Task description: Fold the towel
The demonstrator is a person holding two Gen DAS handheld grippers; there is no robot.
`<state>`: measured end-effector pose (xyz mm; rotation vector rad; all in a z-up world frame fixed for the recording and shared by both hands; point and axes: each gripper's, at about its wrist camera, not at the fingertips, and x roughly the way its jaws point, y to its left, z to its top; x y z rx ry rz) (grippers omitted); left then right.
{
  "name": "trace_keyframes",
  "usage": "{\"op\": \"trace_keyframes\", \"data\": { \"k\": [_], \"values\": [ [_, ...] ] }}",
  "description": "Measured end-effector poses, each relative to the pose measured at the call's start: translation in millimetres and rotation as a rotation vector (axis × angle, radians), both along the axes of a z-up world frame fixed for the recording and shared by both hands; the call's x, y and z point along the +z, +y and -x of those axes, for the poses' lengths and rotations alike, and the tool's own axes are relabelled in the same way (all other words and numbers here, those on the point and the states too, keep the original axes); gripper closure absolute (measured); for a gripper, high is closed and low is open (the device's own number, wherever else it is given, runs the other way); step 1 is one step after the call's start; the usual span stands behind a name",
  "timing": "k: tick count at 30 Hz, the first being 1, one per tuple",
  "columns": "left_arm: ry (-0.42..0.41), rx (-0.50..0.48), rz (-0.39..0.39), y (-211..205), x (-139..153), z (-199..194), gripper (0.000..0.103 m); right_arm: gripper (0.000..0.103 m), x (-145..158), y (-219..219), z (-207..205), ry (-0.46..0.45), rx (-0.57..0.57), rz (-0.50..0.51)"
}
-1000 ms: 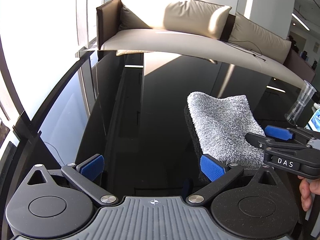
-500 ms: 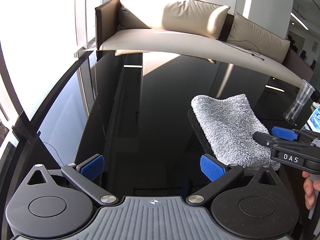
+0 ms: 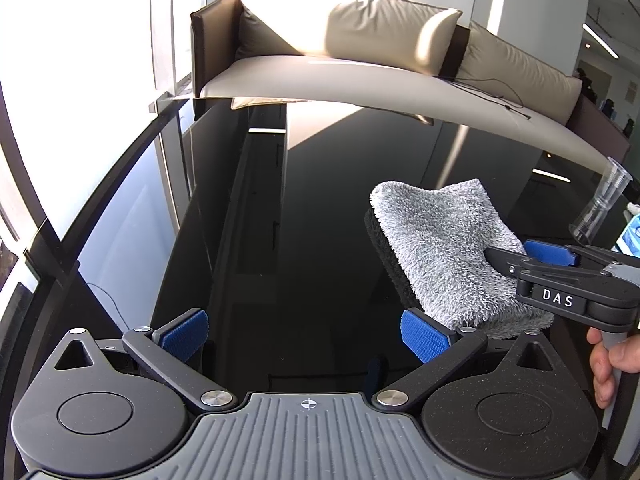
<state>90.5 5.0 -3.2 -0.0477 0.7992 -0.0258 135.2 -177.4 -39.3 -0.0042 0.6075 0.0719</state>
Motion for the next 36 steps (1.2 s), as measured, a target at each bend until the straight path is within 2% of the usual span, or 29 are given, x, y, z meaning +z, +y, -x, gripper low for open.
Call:
{"op": "trace_keyframes", "data": {
  "k": [5,12,20,23,36],
  "values": [
    [-0.001,0.004,-0.017,-3.6,-1.0,2.3,0.001,0.042,1.5,5.0,-3.4,-0.003,0.004,-0.007],
    [0.0,0.01,-0.015,-4.0,-0.5,2.3,0.001,0.042,10.5,-6.8,1.9,-0.028,-0.054,-0.018],
    [-0.005,0.011,-0.007,-0.8,1.2,2.8,0.001,0.042,5.3,-12.7,4.9,0.015,-0.093,-0.011],
    [-0.006,0.015,-0.007,1.6,1.6,2.7,0.001,0.042,4.8,-10.8,7.8,0.004,-0.086,0.01],
    [-0.022,0.035,-0.001,1.4,3.1,4.6,0.001,0.038,11.7,-23.7,27.4,-0.04,-0.114,-0.017]
  ]
}}
